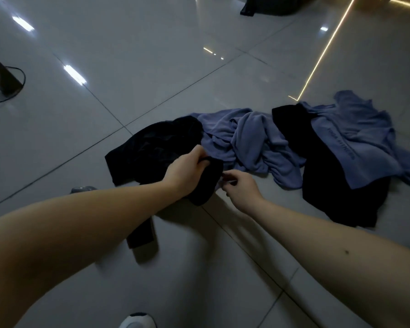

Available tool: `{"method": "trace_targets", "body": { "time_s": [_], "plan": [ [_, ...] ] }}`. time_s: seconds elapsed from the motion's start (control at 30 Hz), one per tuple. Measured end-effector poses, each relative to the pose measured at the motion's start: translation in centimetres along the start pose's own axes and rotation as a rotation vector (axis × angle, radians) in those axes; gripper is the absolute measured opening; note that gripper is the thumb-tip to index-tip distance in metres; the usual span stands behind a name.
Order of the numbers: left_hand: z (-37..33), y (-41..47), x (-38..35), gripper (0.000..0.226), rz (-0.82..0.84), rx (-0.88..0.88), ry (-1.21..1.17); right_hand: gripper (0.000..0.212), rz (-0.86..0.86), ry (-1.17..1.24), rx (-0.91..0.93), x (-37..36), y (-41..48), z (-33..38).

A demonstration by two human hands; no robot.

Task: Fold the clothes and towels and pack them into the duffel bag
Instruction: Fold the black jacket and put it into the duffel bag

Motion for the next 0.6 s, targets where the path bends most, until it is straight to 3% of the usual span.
{"method": "trace_targets", "body": {
  "time_s": [0.03, 0.17, 0.3, 0.47, 0.6],
  "plan": [
    [-0.4, 0.0, -0.5, 0.012, 0.016, -0.002, -0.008, 0.014, -0.017, -0.008, -0.013, 0.8, -0.1, -0.3],
    [-4.3, 0.6, -2.7, 0.014, 0.058, -0.076, -0.117, 0.052, 0.106, 0.147, 0.042, 1.8, -1.3, 0.1],
    [-9.1, 1.4, -2.6, 0.013, 0.089, -0.196, -0.158, 0.003, 0.053, 0.037, 0.052, 4.1, -1.3, 0.0],
    [-9.1, 2.6, 0.4, 0.024, 0.115, -0.086, 0.019, 0.039, 0.071, -0.146, 0.117, 8.4, -2.3, 2.1],
    [-12.0, 1.6, 2.6, 0.044, 0.188, -0.129, 0.034, 0.038, 0.112, -0.257, 0.152, 11.5, -4.5, 5.9]
  ]
}}
Point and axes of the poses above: each hand's wrist, its own y-axis towards the middle knuckle, its own x-axis out of the back of the hand, z = x × y, the point moved 10 cm from there along y, towards the middle knuckle, and after that the axes turned 3 degrees about -y, right-handed, at the moved point
